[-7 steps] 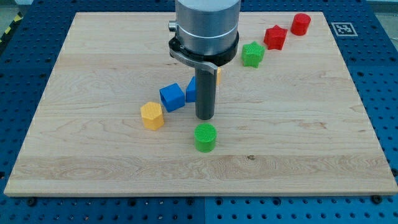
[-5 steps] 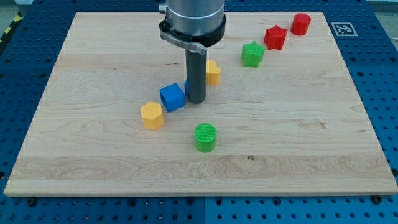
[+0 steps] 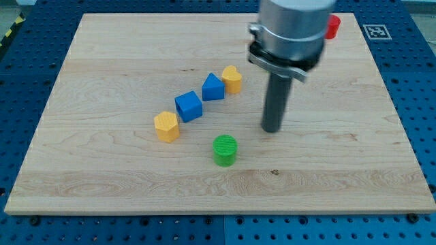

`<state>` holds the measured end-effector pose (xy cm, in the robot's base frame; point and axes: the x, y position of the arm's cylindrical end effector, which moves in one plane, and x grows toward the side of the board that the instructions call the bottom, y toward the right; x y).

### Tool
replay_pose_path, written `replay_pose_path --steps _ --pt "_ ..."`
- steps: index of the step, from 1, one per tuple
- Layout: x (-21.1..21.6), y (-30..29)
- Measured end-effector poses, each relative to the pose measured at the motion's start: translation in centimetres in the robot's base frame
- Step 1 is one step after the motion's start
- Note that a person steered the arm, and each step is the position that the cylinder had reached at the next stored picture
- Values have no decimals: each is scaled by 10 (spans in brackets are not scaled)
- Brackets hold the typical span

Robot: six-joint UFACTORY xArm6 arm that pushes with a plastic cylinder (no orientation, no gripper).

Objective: Move your arm closer to the green circle

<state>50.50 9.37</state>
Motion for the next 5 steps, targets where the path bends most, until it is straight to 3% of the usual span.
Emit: replay_pose_path --steps 1,3,5 --pt "43 14" --pt "54 -48" --pt "64 -55"
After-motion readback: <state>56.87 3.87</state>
